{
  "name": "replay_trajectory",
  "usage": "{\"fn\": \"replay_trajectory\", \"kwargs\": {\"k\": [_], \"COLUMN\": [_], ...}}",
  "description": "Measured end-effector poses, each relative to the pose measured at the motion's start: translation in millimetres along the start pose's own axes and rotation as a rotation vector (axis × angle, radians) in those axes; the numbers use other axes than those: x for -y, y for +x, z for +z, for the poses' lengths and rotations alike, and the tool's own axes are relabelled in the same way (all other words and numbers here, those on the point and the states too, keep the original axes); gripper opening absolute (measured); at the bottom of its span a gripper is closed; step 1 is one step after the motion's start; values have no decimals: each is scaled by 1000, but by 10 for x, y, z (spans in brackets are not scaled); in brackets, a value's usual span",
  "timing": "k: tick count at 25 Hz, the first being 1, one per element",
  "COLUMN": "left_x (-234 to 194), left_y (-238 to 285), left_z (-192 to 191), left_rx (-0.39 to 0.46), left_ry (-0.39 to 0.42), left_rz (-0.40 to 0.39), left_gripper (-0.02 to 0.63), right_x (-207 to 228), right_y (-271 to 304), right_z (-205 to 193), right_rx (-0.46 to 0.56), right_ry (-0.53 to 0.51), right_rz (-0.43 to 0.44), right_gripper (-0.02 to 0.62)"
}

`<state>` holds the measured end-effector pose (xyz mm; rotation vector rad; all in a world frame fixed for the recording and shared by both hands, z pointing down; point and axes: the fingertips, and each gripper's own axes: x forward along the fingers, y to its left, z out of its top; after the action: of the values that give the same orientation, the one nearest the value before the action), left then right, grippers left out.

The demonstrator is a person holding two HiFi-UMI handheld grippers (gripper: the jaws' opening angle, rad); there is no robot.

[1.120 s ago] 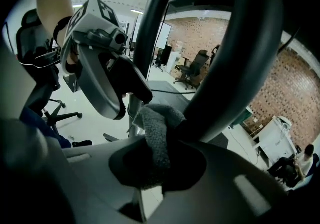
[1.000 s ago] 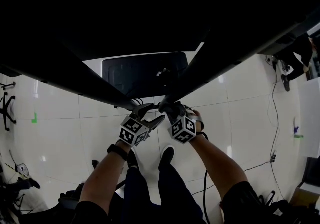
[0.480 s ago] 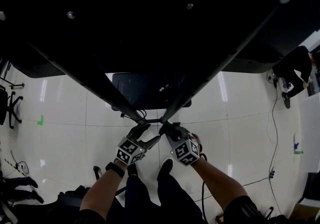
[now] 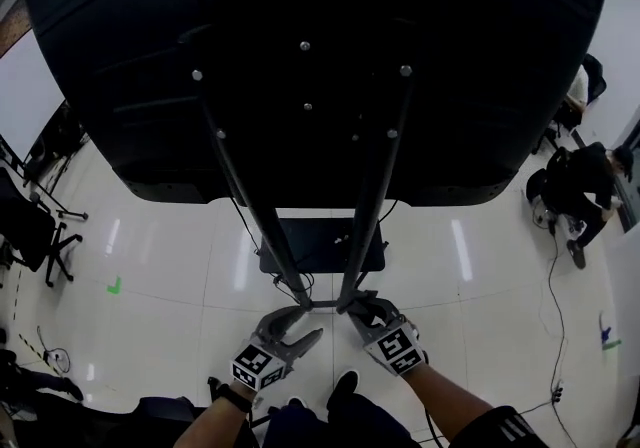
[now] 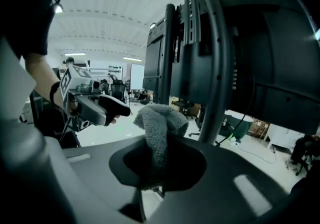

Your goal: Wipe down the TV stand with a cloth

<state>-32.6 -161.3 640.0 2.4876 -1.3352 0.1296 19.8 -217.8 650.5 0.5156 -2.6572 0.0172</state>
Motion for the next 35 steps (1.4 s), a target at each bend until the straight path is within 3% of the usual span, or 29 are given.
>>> {"fn": "replay_trajectory", "kwargs": {"k": [6,10,14,17,26,35], "left_x": [521,975,1244,1413,1887,2124], "left_y": [-560,-1026,-1523,-1910,-2468,-2519], "left_z": [633,783,632,439,335,557], "left_rx": [116,123,124,104,125,190], "left_ry": [88,104,126,101,39,30], "left_rz": [-41,-83,-111,-111,-113,-47], "left_gripper": [313,313,313,313,321,330], "right_x": [-407,-860,-1321,-1718,-2420,-2454], "right_y": [-592,-971,-1265,-1499,-2124,-2459], "right_z": [636,838,867,849,770,900], "right_rx": [101,134,165,180,211,260], "right_ry": [14,57,205,250,277,226], "right_rz": [-38,-46,-39,-46,-40,3], "right_gripper": [43,43,43,41,38,37]}}
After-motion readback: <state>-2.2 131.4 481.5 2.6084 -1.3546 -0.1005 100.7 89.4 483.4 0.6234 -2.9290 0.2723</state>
